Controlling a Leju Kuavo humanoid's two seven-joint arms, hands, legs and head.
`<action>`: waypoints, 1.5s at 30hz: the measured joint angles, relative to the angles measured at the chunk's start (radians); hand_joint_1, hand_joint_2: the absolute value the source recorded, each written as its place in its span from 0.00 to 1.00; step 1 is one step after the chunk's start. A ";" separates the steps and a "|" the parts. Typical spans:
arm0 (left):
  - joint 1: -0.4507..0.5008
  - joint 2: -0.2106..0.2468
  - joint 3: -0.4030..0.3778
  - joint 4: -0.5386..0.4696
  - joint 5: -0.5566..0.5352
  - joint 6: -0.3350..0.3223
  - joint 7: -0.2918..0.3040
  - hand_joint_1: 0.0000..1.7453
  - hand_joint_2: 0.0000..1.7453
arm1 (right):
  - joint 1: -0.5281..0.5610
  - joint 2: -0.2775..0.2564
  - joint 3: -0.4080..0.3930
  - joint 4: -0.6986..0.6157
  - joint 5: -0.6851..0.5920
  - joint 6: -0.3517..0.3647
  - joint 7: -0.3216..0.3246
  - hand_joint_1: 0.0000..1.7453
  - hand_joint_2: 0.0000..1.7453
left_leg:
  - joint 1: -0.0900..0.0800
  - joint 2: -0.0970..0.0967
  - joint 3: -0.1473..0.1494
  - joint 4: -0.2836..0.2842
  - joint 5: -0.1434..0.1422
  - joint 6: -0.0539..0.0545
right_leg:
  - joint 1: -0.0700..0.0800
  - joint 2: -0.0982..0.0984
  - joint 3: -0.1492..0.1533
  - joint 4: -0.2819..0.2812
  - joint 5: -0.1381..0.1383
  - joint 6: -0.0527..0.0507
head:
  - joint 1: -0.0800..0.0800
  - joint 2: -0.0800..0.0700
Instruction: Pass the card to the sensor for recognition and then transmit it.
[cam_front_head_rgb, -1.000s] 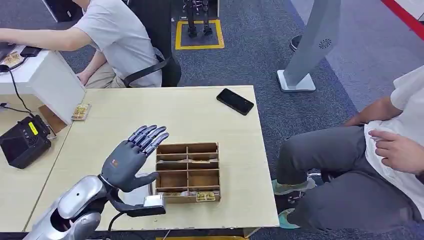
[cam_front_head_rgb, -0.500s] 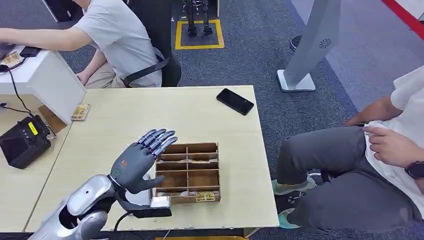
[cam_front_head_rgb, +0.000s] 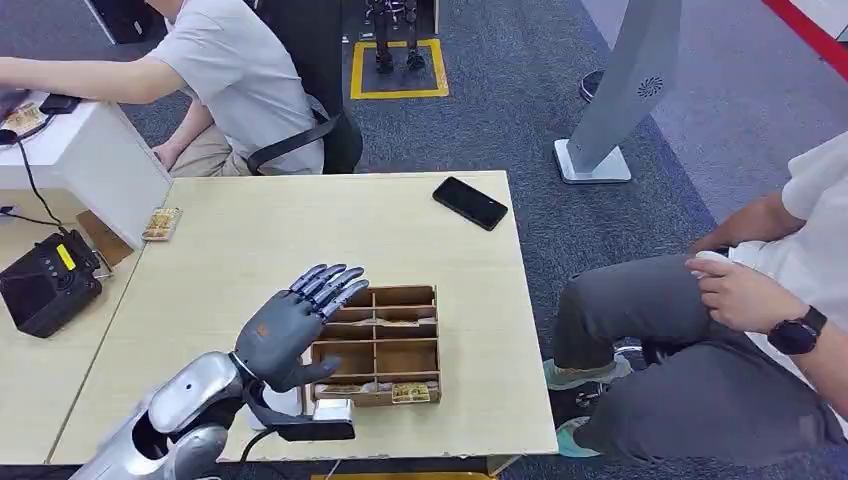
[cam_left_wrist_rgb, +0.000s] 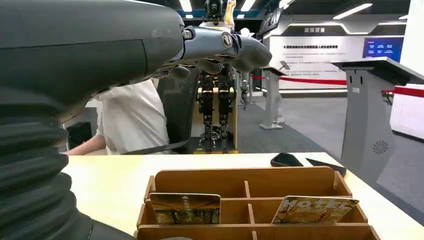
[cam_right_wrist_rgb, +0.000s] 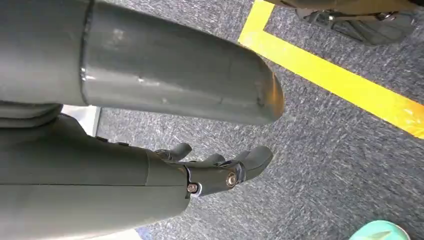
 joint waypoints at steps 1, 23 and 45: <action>-0.001 -0.004 -0.001 0.002 0.002 0.000 0.003 0.00 1.00 | 0.000 0.001 0.000 0.000 0.002 0.000 0.002 0.00 0.00 | 0.000 0.000 0.000 0.000 0.000 0.000 | 0.000 0.000 0.000 0.000 0.000 0.000 | 0.000 0.000; -0.028 -0.111 -0.002 0.194 -0.040 0.021 0.101 0.00 1.00 | -0.022 0.008 -0.016 0.000 0.036 0.003 0.021 0.00 0.00 | 0.000 0.000 0.000 0.000 0.000 0.000 | 0.000 0.000 0.000 0.000 0.000 0.000 | 0.000 0.000; -0.030 -0.130 0.043 0.216 0.024 0.022 0.096 0.00 1.00 | -0.018 0.010 -0.041 0.000 0.037 -0.002 0.011 0.00 0.00 | 0.000 0.000 0.000 0.000 0.000 0.000 | 0.000 0.000 0.000 0.000 0.000 0.000 | 0.000 0.000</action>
